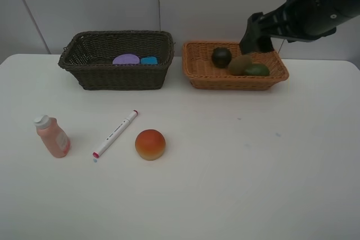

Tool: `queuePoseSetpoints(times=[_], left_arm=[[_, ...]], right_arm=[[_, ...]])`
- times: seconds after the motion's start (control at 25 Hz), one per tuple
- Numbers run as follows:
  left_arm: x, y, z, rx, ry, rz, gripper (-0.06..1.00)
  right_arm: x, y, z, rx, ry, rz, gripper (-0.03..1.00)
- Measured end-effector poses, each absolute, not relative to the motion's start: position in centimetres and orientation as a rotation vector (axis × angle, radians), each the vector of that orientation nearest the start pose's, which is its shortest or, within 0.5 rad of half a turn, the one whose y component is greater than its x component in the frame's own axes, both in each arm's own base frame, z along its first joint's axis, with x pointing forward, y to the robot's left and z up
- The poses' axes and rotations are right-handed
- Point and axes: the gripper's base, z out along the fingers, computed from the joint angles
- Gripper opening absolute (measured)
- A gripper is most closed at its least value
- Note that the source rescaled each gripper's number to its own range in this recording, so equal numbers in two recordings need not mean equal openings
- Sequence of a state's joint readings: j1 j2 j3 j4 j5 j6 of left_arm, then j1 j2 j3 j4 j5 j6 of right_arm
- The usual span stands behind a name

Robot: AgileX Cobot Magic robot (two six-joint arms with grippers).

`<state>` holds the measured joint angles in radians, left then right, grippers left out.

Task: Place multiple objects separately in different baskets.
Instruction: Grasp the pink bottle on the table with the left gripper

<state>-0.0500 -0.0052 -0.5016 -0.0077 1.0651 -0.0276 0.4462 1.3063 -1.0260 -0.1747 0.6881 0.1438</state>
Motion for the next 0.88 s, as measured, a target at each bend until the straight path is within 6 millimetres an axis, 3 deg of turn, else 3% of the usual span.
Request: queuePoseSetpoints(times=[0.56,0.88], left_arm=[[-0.6,0.0,27.7,0.023,2.042,-0.058,1.0],[-0.6,0.0,27.7,0.023,2.042,-0.058,1.0]], right_arm=[[16.1,6.4,32.1,-0.445,2.316,0.068,1.0],[10.8,1.8,32.9,-0.213,2.255,-0.031,1.0]])
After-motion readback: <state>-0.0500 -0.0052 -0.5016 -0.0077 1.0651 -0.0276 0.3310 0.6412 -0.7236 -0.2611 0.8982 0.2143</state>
